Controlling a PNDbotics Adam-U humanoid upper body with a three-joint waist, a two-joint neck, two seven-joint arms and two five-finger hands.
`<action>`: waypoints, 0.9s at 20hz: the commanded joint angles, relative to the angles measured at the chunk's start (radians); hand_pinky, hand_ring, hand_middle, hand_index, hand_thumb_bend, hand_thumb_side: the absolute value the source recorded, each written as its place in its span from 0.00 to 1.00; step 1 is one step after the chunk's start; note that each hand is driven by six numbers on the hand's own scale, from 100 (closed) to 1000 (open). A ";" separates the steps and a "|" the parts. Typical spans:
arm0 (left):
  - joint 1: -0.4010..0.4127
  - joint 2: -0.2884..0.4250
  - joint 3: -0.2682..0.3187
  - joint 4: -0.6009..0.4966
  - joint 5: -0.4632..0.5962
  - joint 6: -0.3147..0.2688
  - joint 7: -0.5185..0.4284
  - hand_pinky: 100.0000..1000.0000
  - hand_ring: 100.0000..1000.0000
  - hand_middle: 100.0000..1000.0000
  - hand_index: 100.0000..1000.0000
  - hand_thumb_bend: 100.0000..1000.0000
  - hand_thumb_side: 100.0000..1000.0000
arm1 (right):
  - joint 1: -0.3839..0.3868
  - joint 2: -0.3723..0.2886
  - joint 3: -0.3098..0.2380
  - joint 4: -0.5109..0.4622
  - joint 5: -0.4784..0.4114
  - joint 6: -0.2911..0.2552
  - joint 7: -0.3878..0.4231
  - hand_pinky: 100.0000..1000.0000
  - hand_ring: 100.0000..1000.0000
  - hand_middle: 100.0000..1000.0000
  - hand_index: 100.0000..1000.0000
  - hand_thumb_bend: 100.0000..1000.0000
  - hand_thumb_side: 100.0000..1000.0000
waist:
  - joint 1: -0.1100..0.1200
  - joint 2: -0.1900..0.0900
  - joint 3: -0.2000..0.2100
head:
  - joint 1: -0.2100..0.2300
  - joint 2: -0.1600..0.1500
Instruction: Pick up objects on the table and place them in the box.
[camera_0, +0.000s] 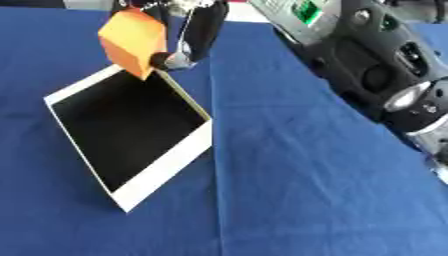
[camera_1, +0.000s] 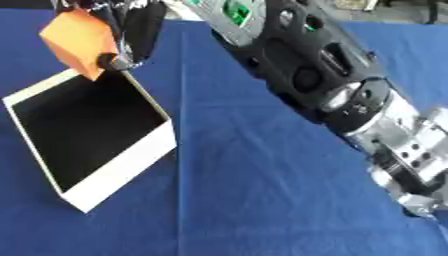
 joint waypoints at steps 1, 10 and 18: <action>-0.010 0.002 0.001 -0.018 0.004 0.003 -0.003 0.39 0.38 0.43 0.62 0.00 0.67 | -0.009 0.031 0.010 0.012 0.012 -0.007 0.009 0.55 0.54 0.30 0.39 0.00 0.02 | 0.007 -0.020 0.004 | -0.016 0.009; -0.018 -0.009 -0.002 -0.018 0.008 0.007 -0.011 0.39 0.38 0.43 0.62 0.00 0.67 | 0.030 0.105 0.022 0.101 0.034 -0.050 0.012 0.55 0.54 0.31 0.41 0.00 0.09 | 0.003 -0.005 0.023 | -0.032 0.010; -0.024 -0.013 -0.003 -0.018 0.010 0.008 -0.015 0.39 0.38 0.43 0.62 0.00 0.67 | 0.050 0.142 0.018 0.173 0.071 -0.095 0.016 0.56 0.55 0.35 0.44 0.00 0.13 | -0.001 0.002 0.032 | -0.038 0.012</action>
